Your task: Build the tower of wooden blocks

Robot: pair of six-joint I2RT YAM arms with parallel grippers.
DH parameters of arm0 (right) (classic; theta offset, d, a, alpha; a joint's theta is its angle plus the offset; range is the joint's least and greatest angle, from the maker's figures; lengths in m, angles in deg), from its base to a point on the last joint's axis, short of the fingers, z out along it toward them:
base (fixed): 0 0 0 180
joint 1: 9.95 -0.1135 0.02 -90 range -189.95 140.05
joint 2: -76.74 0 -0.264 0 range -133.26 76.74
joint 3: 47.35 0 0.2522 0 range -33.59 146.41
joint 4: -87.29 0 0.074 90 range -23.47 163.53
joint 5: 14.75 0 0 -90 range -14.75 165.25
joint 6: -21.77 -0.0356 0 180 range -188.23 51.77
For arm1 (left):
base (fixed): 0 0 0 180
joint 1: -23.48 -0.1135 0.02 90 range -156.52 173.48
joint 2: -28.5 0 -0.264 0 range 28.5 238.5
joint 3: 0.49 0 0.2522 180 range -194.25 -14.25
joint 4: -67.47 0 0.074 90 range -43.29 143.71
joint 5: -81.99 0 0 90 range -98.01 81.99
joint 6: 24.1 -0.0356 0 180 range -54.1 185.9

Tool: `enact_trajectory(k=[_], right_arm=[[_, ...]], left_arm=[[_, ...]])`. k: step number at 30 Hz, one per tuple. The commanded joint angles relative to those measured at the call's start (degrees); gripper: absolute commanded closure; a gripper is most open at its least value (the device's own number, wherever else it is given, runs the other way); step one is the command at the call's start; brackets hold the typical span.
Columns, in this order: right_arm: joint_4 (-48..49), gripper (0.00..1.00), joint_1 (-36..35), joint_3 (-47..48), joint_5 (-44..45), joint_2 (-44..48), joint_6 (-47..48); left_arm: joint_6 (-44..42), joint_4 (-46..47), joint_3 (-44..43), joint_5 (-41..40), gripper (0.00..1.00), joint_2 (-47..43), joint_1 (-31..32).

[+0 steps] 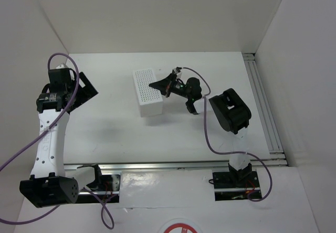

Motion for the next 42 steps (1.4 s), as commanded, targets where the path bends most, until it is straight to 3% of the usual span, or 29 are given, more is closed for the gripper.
enact_trajectory(k=[1, 15, 27, 38, 42], right_arm=[[37.5, 1.0, -0.1, 4.7, 4.8, 4.9, -1.8], [37.5, 1.0, -4.0, 12.7, 15.8, 0.8, -5.8], [37.5, 1.0, -4.5, 10.9, 12.6, -1.9, -5.8], [37.5, 1.0, -5.7, 19.1, 5.2, -9.6, -6.4], [32.1, 1.0, -5.7, 25.6, -4.0, -10.3, -5.3]], left_arm=[[-1.4, 1.5, -0.4, 1.0, 0.0, -1.1, -0.3], [-1.4, 1.5, -0.4, 1.0, 0.0, -0.6, -0.3], [-1.4, 1.5, -0.4, 1.0, 0.0, -0.6, -0.3], [-1.4, 1.5, 0.6, 0.5, 0.0, -0.6, -0.3], [-1.4, 1.5, 0.6, 0.5, 0.0, -0.6, -0.3]])
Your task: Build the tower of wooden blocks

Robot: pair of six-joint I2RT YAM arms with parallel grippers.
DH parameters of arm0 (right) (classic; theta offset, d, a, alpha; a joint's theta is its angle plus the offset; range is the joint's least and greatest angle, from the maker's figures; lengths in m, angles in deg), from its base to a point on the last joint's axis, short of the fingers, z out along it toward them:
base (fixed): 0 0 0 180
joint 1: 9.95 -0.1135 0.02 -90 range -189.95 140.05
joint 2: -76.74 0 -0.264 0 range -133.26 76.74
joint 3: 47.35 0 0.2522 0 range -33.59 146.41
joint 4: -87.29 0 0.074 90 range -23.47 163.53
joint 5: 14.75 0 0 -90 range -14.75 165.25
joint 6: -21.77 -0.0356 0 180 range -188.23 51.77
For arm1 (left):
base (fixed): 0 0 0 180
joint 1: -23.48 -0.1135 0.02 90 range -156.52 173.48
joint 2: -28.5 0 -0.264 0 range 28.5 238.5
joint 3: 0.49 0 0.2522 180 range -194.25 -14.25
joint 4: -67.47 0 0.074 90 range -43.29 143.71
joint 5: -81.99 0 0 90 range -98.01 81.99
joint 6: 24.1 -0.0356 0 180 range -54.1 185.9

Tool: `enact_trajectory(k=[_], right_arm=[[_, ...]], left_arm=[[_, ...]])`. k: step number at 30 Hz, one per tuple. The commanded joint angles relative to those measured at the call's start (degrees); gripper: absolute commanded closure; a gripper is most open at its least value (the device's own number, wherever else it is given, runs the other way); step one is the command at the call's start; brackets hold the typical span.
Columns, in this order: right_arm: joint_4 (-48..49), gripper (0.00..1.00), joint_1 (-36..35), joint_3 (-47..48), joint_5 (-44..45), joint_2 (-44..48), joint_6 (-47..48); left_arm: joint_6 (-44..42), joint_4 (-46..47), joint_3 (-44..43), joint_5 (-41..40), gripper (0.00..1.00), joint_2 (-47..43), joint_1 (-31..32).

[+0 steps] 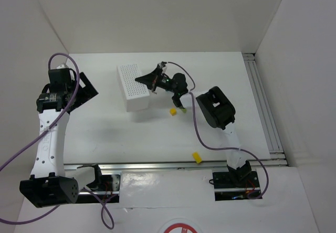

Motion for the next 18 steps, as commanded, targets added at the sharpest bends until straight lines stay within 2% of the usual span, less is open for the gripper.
enact_trajectory(k=[1, 2, 5, 6, 8, 9, 12, 15, 18], right_arm=[[29.1, 1.0, -0.5, 7.6, -9.5, 3.0, 1.7], [24.9, 1.0, 0.1, 8.1, -11.5, 5.5, 4.0], [2.7, 1.0, 1.5, 7.4, -16.1, 10.7, 20.0], [-10.6, 1.0, 1.5, 7.4, -16.1, 14.3, 30.1], [-23.8, 1.0, 2.8, 7.4, -14.7, 17.3, 39.6], [-34.4, 1.0, 2.8, 7.9, -13.7, 20.0, 47.6], [-52.9, 1.0, 4.8, 7.8, -4.9, 24.8, 60.8], [-60.8, 1.0, 5.5, 5.4, 0.5, 29.3, 65.4], [-64.2, 1.0, 6.9, 2.5, 5.9, 31.9, 69.2]], left_arm=[[-1.0, 1.4, 0.5, 0.1, 0.0, -0.6, -0.3], [-1.0, 1.4, 0.5, 0.1, 0.0, -0.6, -0.3], [-1.0, 1.4, 1.1, 0.6, 0.0, -0.6, -0.3], [-1.0, 1.4, 1.1, 0.7, 0.0, -0.6, -0.3], [-1.0, 1.9, 1.1, 0.7, 0.0, -0.6, -0.3], [-1.0, 1.9, 1.1, 0.7, 0.0, -0.6, -0.3], [-1.5, 1.9, 1.1, 0.7, 0.0, -0.6, -0.3], [-1.5, 1.9, 1.1, 1.2, 0.0, -0.6, -0.3], [-1.5, 1.9, 1.1, 1.2, 0.0, -0.1, -0.3]])
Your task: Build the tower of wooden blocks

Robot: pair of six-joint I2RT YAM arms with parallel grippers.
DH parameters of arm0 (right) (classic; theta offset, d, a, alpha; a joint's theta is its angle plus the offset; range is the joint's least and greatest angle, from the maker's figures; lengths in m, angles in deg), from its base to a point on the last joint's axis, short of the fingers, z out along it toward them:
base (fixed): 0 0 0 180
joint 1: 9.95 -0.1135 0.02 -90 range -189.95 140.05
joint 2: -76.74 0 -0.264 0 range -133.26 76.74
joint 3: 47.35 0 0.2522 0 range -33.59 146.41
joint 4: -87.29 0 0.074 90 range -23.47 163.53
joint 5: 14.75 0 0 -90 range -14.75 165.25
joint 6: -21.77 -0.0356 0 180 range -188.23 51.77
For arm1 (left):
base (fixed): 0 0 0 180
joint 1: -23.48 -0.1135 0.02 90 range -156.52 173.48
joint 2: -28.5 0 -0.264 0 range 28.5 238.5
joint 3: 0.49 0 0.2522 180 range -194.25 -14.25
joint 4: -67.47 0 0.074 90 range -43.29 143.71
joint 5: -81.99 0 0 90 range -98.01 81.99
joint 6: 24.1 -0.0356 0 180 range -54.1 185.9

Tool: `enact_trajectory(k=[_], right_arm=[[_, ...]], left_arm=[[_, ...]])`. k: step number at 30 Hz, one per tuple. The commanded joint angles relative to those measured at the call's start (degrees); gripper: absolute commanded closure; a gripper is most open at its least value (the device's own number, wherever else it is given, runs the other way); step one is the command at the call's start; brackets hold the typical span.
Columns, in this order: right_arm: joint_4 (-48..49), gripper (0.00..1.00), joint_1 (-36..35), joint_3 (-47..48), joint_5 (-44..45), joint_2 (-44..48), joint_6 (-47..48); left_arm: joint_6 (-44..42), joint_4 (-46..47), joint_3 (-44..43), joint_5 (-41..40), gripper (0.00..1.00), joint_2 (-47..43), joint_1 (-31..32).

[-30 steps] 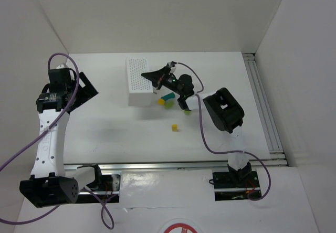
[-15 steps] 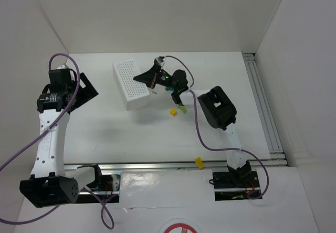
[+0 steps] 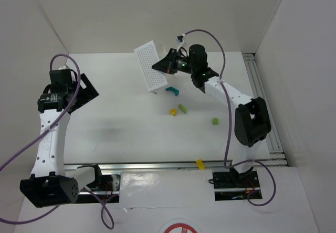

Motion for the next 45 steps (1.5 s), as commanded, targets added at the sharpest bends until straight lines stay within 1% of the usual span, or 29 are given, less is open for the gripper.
enact_trajectory(k=[1, 4, 5, 7, 10, 14, 18, 24, 35, 39, 45], right_arm=[[-13.7, 1.0, 1.3, -2.3, 8.4, 4.8, 11.8], [-18.0, 1.0, 1.8, -4.6, 15.4, 8.2, 15.4], [-19.2, 1.0, 1.8, -5.3, 19.1, 9.1, 16.0], [-20.0, 1.0, 2.4, -6.5, 21.7, 11.7, 16.7], [-23.6, 1.0, 3.5, -6.5, 27.2, 12.9, 17.8], [-28.9, 1.0, 4.2, -4.1, 36.3, 12.9, 19.8], [-32.0, 1.0, 6.0, -3.5, 42.9, 12.4, 19.8], [-36.8, 1.0, 7.3, -2.4, 52.7, 10.6, 22.4], [-37.3, 1.0, 7.3, -3.0, 56.9, 7.7, 23.5], [-37.3, 1.0, 7.8, -0.7, 59.9, 3.9, 25.3], [-38.0, 0.99, 9.7, 4.8, 59.1, -3.2, 25.8]], left_arm=[[-0.9, 1.5, -0.2, 0.7, 0.0, -0.1, -0.3], [-0.9, 2.0, 0.3, 0.7, 0.0, -0.1, -0.3], [-0.9, 2.0, 0.3, 0.7, 0.0, -0.1, -0.3], [-0.9, 2.0, 1.0, 0.7, 0.0, -0.1, -0.3], [-0.9, 2.7, 1.0, 1.3, 0.0, 0.4, -0.3], [-0.9, 2.7, 1.0, 1.3, 0.0, 0.4, -0.3], [-0.9, 2.7, 1.0, 1.3, 0.0, 0.4, -0.3], [-1.4, 2.7, 1.0, 1.3, 0.0, 1.0, -0.3], [-1.4, 2.7, 1.5, 1.8, 0.0, 1.5, -0.3], [-1.4, 2.7, 1.5, 1.8, 0.0, 1.5, -0.3], [-1.4, 2.7, 1.5, 2.3, 0.0, 2.0, -0.3]])
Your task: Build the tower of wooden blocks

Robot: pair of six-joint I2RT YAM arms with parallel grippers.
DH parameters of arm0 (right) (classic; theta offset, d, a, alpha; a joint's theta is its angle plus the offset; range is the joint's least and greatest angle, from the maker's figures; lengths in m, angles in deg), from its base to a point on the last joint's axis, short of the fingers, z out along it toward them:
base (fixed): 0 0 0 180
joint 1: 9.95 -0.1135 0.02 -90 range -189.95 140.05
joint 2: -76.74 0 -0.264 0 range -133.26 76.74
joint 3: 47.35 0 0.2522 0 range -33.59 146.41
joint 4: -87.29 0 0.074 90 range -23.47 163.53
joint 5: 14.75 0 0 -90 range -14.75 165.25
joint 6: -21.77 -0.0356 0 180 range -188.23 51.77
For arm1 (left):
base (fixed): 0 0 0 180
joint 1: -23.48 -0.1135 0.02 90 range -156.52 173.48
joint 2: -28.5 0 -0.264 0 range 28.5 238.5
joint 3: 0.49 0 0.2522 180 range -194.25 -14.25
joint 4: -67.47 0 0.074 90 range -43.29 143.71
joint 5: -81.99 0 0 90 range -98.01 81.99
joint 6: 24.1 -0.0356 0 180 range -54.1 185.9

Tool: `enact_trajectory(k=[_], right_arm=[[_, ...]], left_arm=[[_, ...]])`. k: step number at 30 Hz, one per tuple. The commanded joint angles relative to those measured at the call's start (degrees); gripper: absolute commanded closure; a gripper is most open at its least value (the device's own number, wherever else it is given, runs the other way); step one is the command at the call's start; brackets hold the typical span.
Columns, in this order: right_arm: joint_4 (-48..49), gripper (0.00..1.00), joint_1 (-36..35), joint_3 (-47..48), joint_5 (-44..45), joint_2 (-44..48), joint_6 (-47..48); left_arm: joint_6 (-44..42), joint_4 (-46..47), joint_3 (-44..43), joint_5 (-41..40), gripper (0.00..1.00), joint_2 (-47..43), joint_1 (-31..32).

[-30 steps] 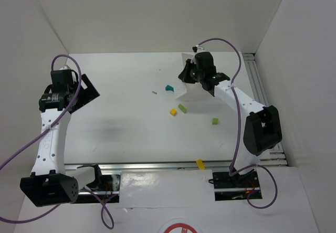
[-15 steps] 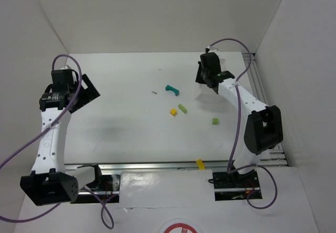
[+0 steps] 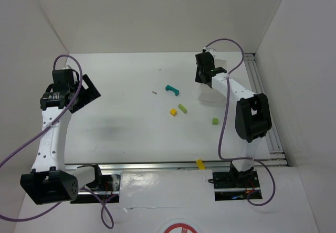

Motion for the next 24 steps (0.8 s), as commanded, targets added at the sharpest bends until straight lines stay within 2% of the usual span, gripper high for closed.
enact_trajectory(k=[1, 2, 4, 5, 7, 8, 10, 12, 17, 21, 24], right_arm=[[0.1, 0.98, 1.9, 6.0, 2.2, -3.0, 1.6], [0.1, 0.94, 2.5, 6.8, 1.7, -3.8, 1.6], [-1.5, 0.76, 3.2, 8.7, 1.2, -6.2, 1.6], [-2.6, 0.44, 3.2, 11.6, 1.2, -7.0, 1.6], [-6.1, 0.35, 3.7, 14.7, 1.2, -8.3, 1.6], [-6.1, 0.19, 3.7, 15.5, 2.1, -8.3, 1.6], [-6.1, 0.07, 3.7, 15.5, 2.6, -5.5, 0.9], [-5.5, 0.0, 3.7, 12.3, 3.7, -2.7, 0.0], [-2.6, 0.0, 3.7, 3.0, 4.8, 10.1, -2.5], [-3.7, 0.0, 3.7, -5.1, 1.3, 18.5, -3.1], [-5.1, 0.0, 1.1, -10.4, 0.7, 24.6, -3.1]], left_arm=[[-1.2, 1.4, 0.1, 0.7, 0.0, 0.5, -0.3], [-1.2, 1.4, 0.1, 0.7, 0.0, 0.5, -0.3], [-1.2, 1.4, 0.1, 0.7, 0.0, 0.5, -0.3], [-1.2, 1.4, 0.1, 0.7, 0.0, 0.5, -0.3], [-1.7, 1.4, 0.1, 0.7, 0.0, 0.5, -0.3], [-1.7, 1.4, 0.1, 0.7, 0.0, 0.5, -0.3], [-1.7, 1.4, 0.1, 0.7, 0.0, 0.5, -0.3], [-1.7, 1.4, 0.1, 0.7, 0.0, 0.5, -0.3], [-1.7, 1.4, 0.1, 1.3, 0.0, 1.0, -0.3], [-1.2, 1.4, 0.1, 2.4, 0.0, 1.5, -0.3], [-0.7, 2.0, 0.1, 2.9, 0.0, 1.5, -0.3]])
